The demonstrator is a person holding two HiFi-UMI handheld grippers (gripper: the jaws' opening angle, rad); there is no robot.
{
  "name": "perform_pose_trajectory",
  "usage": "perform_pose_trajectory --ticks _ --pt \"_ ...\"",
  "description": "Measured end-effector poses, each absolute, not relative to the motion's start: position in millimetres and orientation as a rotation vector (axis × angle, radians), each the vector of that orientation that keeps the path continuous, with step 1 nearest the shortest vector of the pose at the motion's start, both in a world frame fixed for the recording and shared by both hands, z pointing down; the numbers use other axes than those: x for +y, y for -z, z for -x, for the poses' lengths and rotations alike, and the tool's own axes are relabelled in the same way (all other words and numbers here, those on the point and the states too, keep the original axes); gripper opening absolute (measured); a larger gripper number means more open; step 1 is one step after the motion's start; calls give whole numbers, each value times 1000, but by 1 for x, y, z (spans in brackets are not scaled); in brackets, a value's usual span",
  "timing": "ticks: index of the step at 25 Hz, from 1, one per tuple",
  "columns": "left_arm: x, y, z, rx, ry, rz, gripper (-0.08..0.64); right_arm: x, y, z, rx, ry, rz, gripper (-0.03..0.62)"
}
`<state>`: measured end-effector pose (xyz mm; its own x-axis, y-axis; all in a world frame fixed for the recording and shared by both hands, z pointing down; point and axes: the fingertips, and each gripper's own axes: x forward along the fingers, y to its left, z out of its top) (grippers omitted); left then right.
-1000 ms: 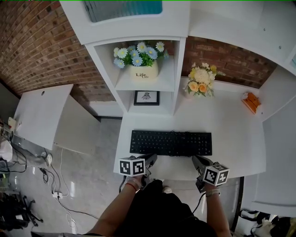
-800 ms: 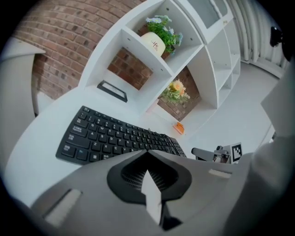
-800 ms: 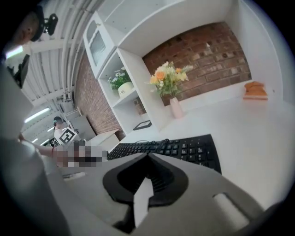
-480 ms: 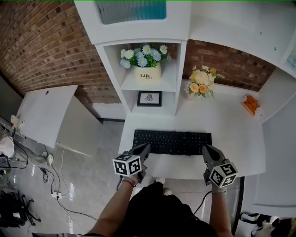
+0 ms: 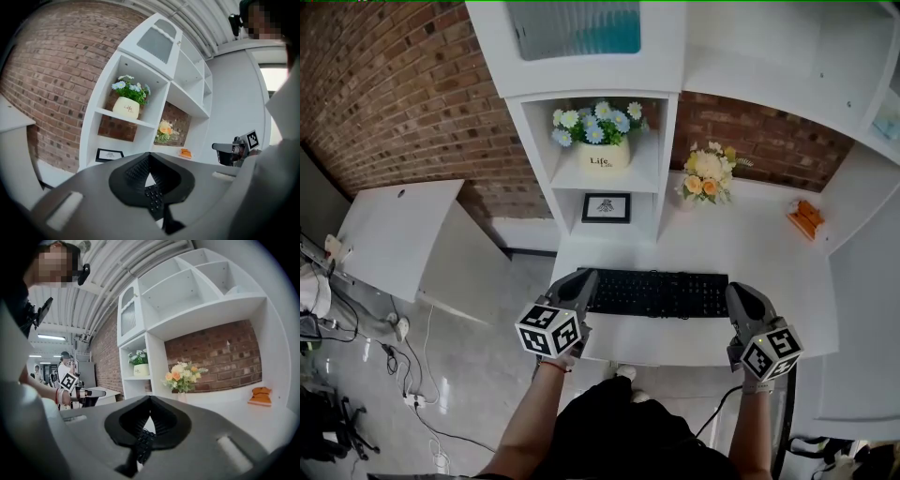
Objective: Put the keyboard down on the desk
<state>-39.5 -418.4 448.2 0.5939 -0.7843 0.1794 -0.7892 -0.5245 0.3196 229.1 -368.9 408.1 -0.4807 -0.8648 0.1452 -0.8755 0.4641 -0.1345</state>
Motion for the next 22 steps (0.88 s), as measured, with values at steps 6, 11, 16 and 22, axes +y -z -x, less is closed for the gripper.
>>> perform_pose_trajectory --ticks 6,11,16,22 --pt "-418 -413 46 -1304 19 -2549 -2 -366 -373 -228 -2669 -155 -1587 -3" --pt "-419 -385 55 -1356 99 -2583 0 -365 -350 -232 -2668 -90 -1629 -3" --pt "-420 -366 61 -1411 131 -2603 0 -363 -338 -229 -2661 -14 -1613 -3" --pt "-419 -360 75 -1460 139 -2596 0 -359 -332 -235 -2629 51 -1634 -3"
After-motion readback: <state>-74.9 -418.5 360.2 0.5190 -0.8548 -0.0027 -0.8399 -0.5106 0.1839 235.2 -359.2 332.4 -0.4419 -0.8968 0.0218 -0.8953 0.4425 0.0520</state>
